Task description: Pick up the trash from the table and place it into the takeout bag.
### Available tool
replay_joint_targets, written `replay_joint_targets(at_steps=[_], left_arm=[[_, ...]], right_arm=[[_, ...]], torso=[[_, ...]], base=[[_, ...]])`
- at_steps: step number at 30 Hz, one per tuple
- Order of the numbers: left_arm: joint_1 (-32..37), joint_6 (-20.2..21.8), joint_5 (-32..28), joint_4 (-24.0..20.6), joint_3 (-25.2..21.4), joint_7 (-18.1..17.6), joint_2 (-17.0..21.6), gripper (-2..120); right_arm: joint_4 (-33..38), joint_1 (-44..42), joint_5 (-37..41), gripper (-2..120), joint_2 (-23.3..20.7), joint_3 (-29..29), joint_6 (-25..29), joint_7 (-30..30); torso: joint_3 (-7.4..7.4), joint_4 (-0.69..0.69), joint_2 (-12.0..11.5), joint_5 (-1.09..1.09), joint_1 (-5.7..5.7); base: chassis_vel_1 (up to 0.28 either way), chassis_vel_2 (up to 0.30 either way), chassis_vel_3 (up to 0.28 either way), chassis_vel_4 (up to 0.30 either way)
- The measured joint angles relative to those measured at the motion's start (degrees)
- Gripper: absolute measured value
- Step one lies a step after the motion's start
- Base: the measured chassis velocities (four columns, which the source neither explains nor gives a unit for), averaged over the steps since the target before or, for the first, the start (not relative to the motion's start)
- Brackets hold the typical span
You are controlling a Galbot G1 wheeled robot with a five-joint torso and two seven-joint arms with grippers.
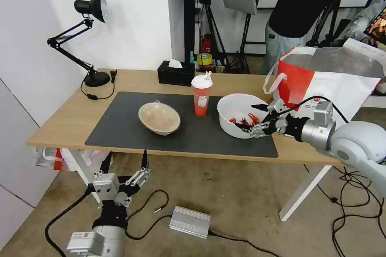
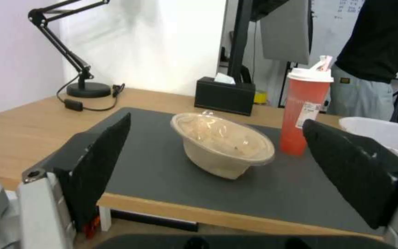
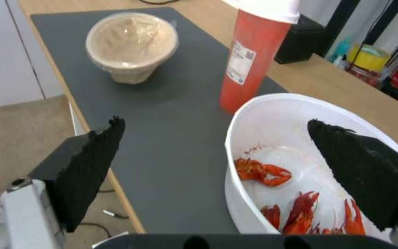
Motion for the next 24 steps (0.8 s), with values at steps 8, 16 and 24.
replay_joint_targets(at_steps=[8,16,24], left_arm=[[-0.06,0.0,0.14,0.02,0.07,0.01,-0.16,100],[-0.17,-0.07,0.44,0.51,0.2,0.01,-0.31,100],[-0.14,-0.17,0.64,0.63,0.36,0.01,-0.72,100]], right_arm=[[-0.79,1.36,-0.79,100,0.15,-1.66,-0.23,-0.74],[-2.14,2.83,-2.04,100,0.72,-3.46,-0.4,-2.16],[-3.82,7.09,-2.72,100,1.35,-7.57,-0.55,-3.28]], torso=[[0.0,0.0,0.0,0.0,0.0],[0.0,0.0,0.0,0.0,0.0],[0.0,0.0,0.0,0.0,0.0]], base=[[0.0,0.0,0.0,0.0],[0.0,0.0,0.0,0.0],[0.0,0.0,0.0,0.0]])
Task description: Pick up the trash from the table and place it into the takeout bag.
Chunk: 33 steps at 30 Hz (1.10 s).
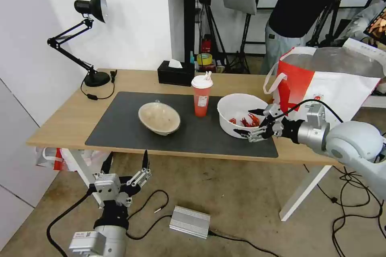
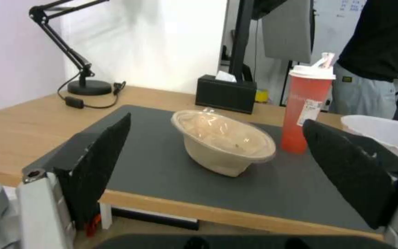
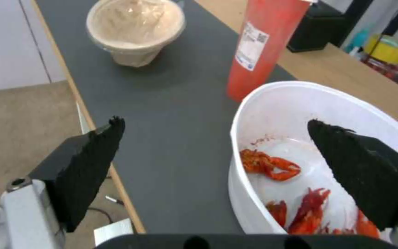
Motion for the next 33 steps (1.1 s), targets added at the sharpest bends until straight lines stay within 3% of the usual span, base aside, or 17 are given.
replay_joint_targets(at_steps=[11,33], left_arm=[[0.62,-0.36,0.3,-0.46,-0.2,0.14,-0.44,100],[0.75,-1.27,1.69,-0.06,0.68,0.13,-1.63,100]], right_arm=[[-3.25,6.76,-0.66,100,1.64,-6.45,-0.66,-1.94],[-6.98,12.78,-1.82,100,2.41,-12.44,-3.35,-4.05]], torso=[[0.0,0.0,0.0,0.0,0.0],[0.0,0.0,0.01,0.0,0.0]], base=[[0.0,0.0,0.0,0.0],[0.0,0.0,0.0,0.0]])
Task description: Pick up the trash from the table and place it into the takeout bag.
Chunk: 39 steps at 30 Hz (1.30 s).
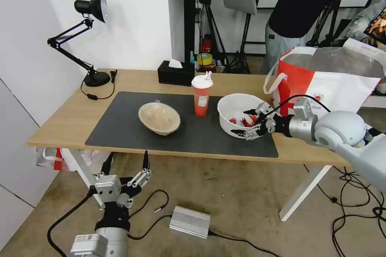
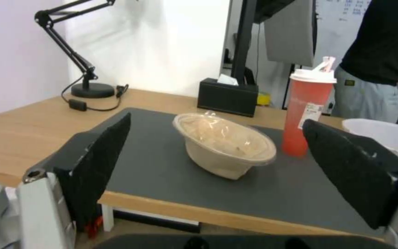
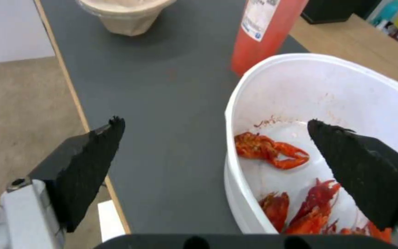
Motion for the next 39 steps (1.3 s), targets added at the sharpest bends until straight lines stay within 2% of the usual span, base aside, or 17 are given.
replay_joint_targets(at_steps=[4,18,39], left_arm=[[0.15,-0.52,0.68,0.34,0.21,0.0,-0.41,100],[0.33,-0.93,0.81,0.53,-0.13,-0.19,-0.68,100],[0.9,-1.28,1.28,0.23,0.21,-0.23,-0.67,100]], right_arm=[[-0.3,0.55,0.39,100,0.7,-0.47,-2.01,-0.06],[-3.14,3.54,-0.54,100,3.88,-3.86,-3.77,-0.15],[-4.67,5.98,-1.53,100,3.3,-5.3,-5.32,-1.81]], torso=[[0.0,0.0,0.0,0.0,0.0],[0.0,0.0,0.0,0.0,0.0],[0.0,0.0,0.0,0.0,-0.01]], base=[[0.0,0.0,0.0,0.0],[0.0,0.0,0.0,0.0],[0.0,0.0,0.0,0.0]])
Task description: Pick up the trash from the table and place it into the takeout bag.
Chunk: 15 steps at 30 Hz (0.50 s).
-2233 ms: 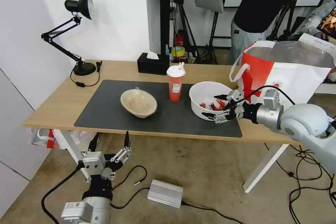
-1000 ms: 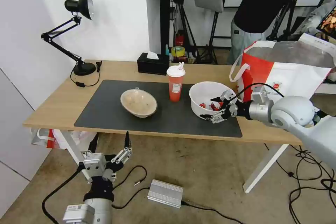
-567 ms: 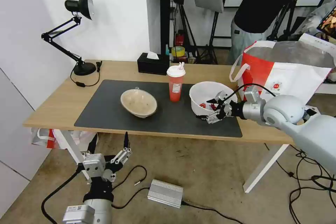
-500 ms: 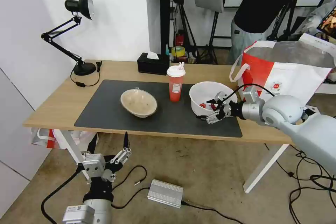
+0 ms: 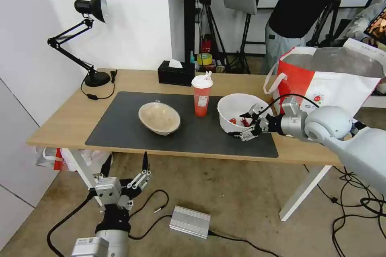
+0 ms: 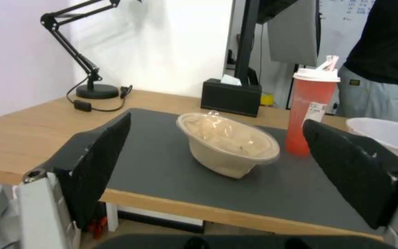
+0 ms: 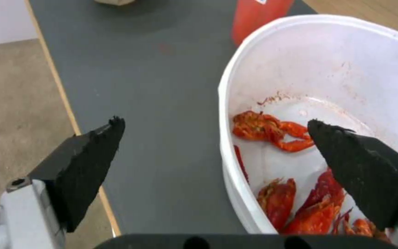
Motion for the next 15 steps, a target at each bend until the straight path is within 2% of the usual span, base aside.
replay_joint_targets(at_steps=[15], left_arm=[[0.12,0.0,0.03,-0.05,-0.04,-0.13,-0.04,100]], right_arm=[[-2.7,4.49,-0.18,100,1.93,-4.1,-2.63,0.17]], torso=[[0.0,0.0,0.0,0.0,0.0]], base=[[0.0,0.0,0.0,0.0]])
